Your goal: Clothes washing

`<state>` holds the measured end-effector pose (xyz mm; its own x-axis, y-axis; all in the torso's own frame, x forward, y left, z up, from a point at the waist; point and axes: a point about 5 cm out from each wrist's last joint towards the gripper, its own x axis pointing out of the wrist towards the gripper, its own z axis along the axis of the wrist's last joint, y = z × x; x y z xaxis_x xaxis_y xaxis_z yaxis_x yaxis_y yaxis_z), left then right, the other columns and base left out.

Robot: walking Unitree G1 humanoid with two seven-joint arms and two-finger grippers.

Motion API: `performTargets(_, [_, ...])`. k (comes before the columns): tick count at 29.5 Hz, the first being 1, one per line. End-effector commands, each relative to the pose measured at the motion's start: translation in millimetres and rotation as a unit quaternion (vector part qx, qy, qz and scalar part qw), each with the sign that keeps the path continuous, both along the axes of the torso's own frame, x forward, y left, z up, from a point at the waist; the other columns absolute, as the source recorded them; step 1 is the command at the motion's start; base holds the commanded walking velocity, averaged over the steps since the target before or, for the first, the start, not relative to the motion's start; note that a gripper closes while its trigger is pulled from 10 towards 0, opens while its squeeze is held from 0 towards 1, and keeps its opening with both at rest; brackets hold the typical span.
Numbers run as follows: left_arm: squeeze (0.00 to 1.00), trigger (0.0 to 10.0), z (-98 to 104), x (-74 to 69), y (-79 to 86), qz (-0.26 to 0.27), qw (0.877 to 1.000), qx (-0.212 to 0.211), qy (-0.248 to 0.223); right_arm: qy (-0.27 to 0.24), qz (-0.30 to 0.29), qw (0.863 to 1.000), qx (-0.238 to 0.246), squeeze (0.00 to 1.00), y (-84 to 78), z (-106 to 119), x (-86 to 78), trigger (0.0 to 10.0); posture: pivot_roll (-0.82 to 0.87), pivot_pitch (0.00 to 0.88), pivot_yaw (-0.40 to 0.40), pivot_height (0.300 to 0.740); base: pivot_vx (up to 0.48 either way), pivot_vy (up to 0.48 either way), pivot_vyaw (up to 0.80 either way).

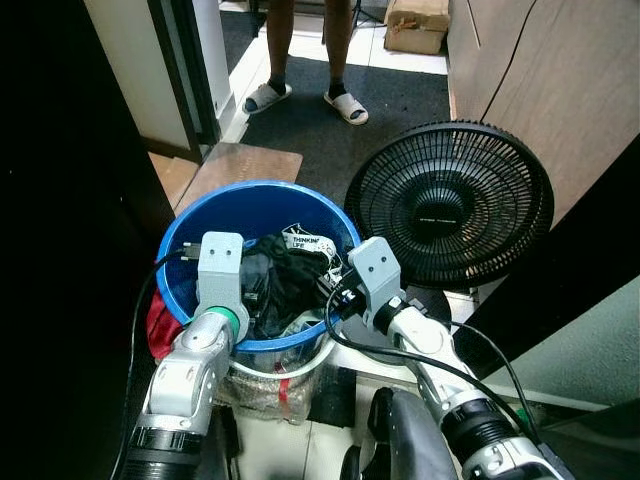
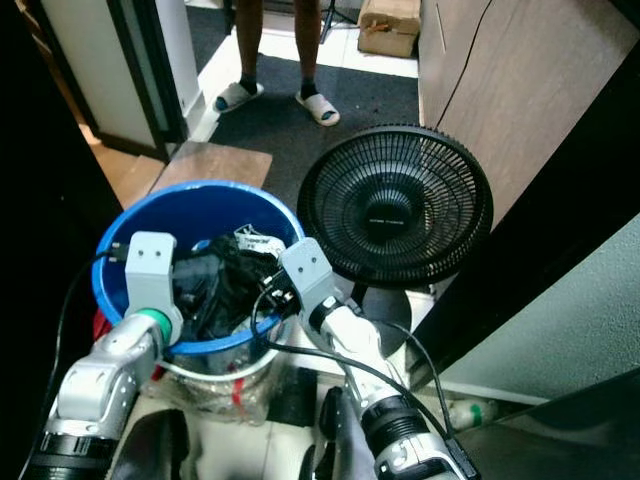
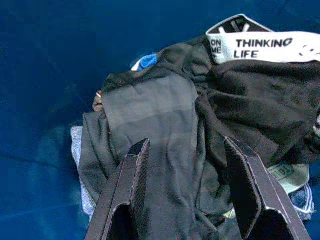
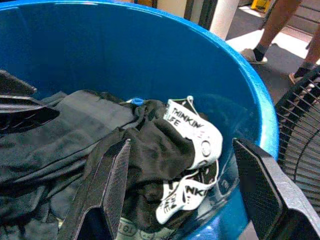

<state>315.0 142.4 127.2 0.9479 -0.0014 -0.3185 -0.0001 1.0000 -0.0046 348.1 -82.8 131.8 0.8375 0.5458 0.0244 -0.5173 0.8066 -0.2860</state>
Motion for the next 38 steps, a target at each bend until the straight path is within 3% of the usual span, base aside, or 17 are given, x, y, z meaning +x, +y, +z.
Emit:
performTargets(1, [0.00, 10.0, -44.6, -20.9, 12.7, 0.003, 0.996, 0.010, 0.089, 0.056, -0.022, 0.998, -0.017, 0.00, -9.7, -26.2, -5.3, 10.0, 0.13, 0.207, 0.014, 0.580, 0.000, 0.000, 0.00])
performTargets(5, [0.00, 10.0, -53.8, -26.0, 9.7, -0.025, 0.996, 0.017, 0.087, 0.057, -0.021, 0.998, -0.017, 0.00, -8.8, -26.9, -5.9, 10.0, 0.14, 0.205, 0.014, 0.580, 0.000, 0.000, 0.00])
performTargets(8, [0.00, 10.0, -63.5, -26.7, 10.3, -0.018, 0.994, 0.027, 0.107, 0.057, -0.020, 0.998, -0.017, 0.00, -7.9, -27.5, -6.2, 10.0, 0.13, 0.203, 0.012, 0.580, 0.000, 0.000, 0.00])
performTargets(13, [0.00, 10.0, -62.3, -22.2, 10.9, -0.006, 0.994, 0.022, 0.107, 0.057, -0.019, 0.998, -0.016, 0.00, -7.4, -27.6, -6.4, 10.0, 0.13, 0.203, 0.013, 0.580, 0.000, 0.000, 0.00])
performTargets(14, [0.64, 10.0, -59.1, -20.3, 9.9, -0.010, 0.995, 0.020, 0.099, 0.058, -0.019, 0.998, -0.016, 0.00, -7.6, -27.8, -6.6, 10.0, 0.13, 0.203, 0.014, 0.580, 0.000, 0.000, 0.00])
performTargets(15, [1.00, 10.0, -56.5, -19.2, 9.3, -0.013, 0.995, 0.022, 0.094, 0.058, -0.020, 0.998, -0.016, 0.00, -7.9, -28.0, -6.8, 10.0, 0.13, 0.203, 0.014, 0.580, 0.000, 0.000, 0.00])
performTargets(21, [1.00, 10.0, -52.1, -17.9, 10.4, -0.012, 0.997, 0.020, 0.080, 0.059, -0.022, 0.998, -0.015, 0.00, -9.1, -28.5, -7.1, 10.0, 0.13, 0.205, 0.016, 0.580, 0.000, 0.000, 0.00])
performTargets(22, [0.94, 10.0, -50.1, -17.7, 10.5, -0.013, 0.997, 0.020, 0.075, 0.059, -0.022, 0.998, -0.015, 0.00, -9.0, -28.4, -7.0, 10.0, 0.13, 0.205, 0.016, 0.580, 0.000, 0.000, 0.00])
performTargets(25, [0.94, 10.0, -48.0, -17.1, 10.4, -0.013, 0.997, 0.019, 0.070, 0.058, -0.022, 0.998, -0.015, 0.00, -8.8, -28.3, -6.9, 10.0, 0.13, 0.205, 0.016, 0.580, 0.000, 0.000, 0.00])
performTargets(26, [0.00, 0.0, -46.7, -16.5, 10.6, -0.011, 0.998, 0.017, 0.065, 0.059, -0.022, 0.998, -0.015, 0.00, -8.6, -28.3, -6.7, 10.0, 0.13, 0.205, 0.016, 0.580, 0.000, 0.000, 0.00])
performTargets(30, [0.00, 0.0, -42.8, -14.9, 10.2, -0.011, 0.998, 0.018, 0.051, 0.058, -0.022, 0.998, -0.015, 0.00, -8.0, -28.2, -6.5, 10.0, 0.13, 0.202, 0.014, 0.580, 0.000, 0.000, 0.00])
performTargets(31, [0.00, 8.2, -36.2, -13.1, 8.9, -0.013, 0.999, 0.021, 0.032, 0.057, -0.021, 0.998, -0.014, 0.00, -7.5, -27.3, -6.2, 10.0, 0.13, 0.202, 0.014, 0.580, 0.000, 0.000, 0.00])
performTargets(32, [0.00, 8.2, -31.6, -12.0, 7.9, -0.015, 0.999, 0.023, 0.019, 0.056, -0.021, 0.998, -0.013, 0.00, -7.3, -26.7, -6.0, 10.0, 0.13, 0.202, 0.014, 0.580, 0.000, 0.000, 0.00])
performTargets(33, [0.00, 10.0, -20.2, -9.8, 5.6, -0.020, 1.000, 0.019, -0.007, 0.053, -0.021, 0.998, -0.012, 0.00, -7.4, -25.0, -5.7, 10.0, 0.13, 0.202, 0.015, 0.580, 0.000, 0.000, 0.00])
performTargets(36, [0.00, 10.0, -12.6, -8.8, 4.1, -0.023, 0.999, 0.016, -0.025, 0.051, -0.022, 0.998, -0.011, 0.00, -7.6, -24.0, -5.6, 10.0, 0.13, 0.201, 0.015, 0.580, 0.000, 0.000, 0.00])
performTargets(38, [0.00, 10.0, 20.1, -6.4, -1.0, -0.043, 0.995, -0.001, -0.085, 0.036, -0.024, 0.999, -0.002, 0.00, -8.9, -17.7, -5.4, 10.0, 0.13, 0.201, 0.016, 0.580, 0.000, 0.000, 0.00])
